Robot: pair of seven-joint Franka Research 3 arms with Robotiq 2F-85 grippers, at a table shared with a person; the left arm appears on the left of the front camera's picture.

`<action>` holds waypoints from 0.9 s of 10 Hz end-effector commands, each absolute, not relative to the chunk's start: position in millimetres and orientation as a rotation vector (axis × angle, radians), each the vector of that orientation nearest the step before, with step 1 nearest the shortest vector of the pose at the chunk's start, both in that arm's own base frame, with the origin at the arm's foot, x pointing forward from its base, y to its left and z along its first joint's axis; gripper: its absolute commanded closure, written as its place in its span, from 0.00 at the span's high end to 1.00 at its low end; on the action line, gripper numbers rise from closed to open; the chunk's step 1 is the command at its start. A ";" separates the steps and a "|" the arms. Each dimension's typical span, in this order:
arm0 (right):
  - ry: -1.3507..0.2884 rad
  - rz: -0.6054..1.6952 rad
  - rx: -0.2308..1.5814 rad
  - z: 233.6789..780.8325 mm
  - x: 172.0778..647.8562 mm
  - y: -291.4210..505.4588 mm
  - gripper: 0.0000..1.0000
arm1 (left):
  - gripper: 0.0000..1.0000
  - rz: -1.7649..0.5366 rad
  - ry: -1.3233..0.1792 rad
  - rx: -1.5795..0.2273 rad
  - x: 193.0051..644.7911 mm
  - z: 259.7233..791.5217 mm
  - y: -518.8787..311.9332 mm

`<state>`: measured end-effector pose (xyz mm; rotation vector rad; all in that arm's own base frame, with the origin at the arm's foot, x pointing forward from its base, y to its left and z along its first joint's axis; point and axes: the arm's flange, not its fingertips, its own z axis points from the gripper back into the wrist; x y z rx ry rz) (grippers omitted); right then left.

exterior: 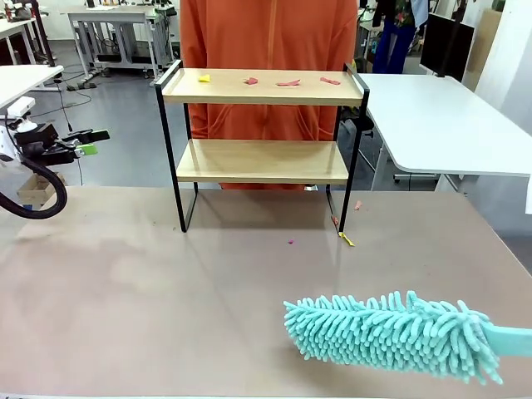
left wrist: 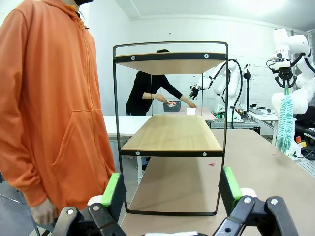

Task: Clean the shelf.
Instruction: Clean the specific section of the Shelf indicated by the human with the Duster.

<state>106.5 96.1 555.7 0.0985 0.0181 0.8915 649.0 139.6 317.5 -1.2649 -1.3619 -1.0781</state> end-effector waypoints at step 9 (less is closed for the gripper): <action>0.004 0.915 0.104 561.1 100.0 97.3 0.13 | 1.00 -1.095 -1.363 -1.261 648.1 320.2 139.5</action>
